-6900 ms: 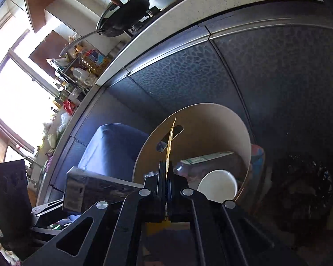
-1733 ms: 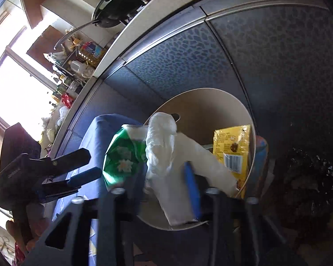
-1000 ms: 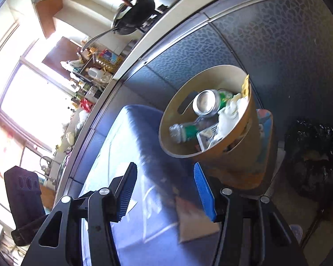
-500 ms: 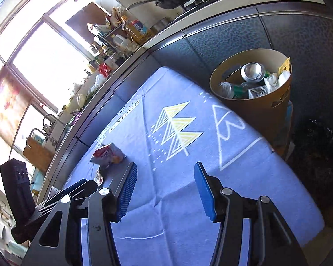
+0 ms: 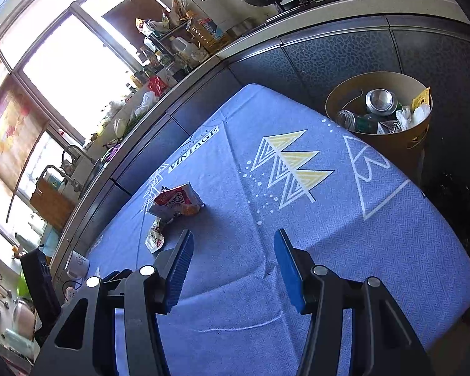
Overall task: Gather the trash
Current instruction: 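Move both open tools back over the remaining wrappers on the table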
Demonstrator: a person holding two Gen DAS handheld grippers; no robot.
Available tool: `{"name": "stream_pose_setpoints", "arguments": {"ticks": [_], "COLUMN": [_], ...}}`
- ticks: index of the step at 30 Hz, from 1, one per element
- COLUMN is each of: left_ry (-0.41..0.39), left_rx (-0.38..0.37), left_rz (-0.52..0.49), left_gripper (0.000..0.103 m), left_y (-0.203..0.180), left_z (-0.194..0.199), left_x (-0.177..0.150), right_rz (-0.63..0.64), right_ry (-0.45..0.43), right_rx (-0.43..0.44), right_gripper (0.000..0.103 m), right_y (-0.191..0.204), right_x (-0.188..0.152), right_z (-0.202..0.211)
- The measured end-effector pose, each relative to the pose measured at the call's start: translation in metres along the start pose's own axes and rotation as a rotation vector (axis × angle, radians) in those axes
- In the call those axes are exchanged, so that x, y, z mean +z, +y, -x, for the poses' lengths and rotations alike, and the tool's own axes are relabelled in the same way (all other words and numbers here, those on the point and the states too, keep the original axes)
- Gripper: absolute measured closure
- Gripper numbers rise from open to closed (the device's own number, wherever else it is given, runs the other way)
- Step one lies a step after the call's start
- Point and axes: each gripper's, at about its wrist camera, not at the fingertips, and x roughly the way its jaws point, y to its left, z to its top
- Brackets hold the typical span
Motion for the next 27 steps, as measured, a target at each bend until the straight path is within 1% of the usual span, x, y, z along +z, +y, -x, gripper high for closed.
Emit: {"name": "stream_pose_setpoints", "arguments": {"ticks": [11, 20, 27], "left_ry": [0.038, 0.085, 0.077], "left_rx": [0.003, -0.023, -0.029], "left_rz": [0.068, 0.128, 0.129], "left_gripper": [0.036, 0.035, 0.031], "left_y": [0.027, 0.041, 0.043], "left_z": [-0.008, -0.025, -0.026], "left_x": [-0.01, -0.02, -0.02], "right_rz": [-0.011, -0.049, -0.06], "right_ry": [0.027, 0.064, 0.085], "right_rx": [0.002, -0.005, -0.008], "right_gripper": [0.046, 0.046, 0.046], "right_y": [0.01, 0.0, -0.002], "right_x": [-0.005, -0.006, -0.007], "right_z": [-0.013, -0.025, -0.031]}}
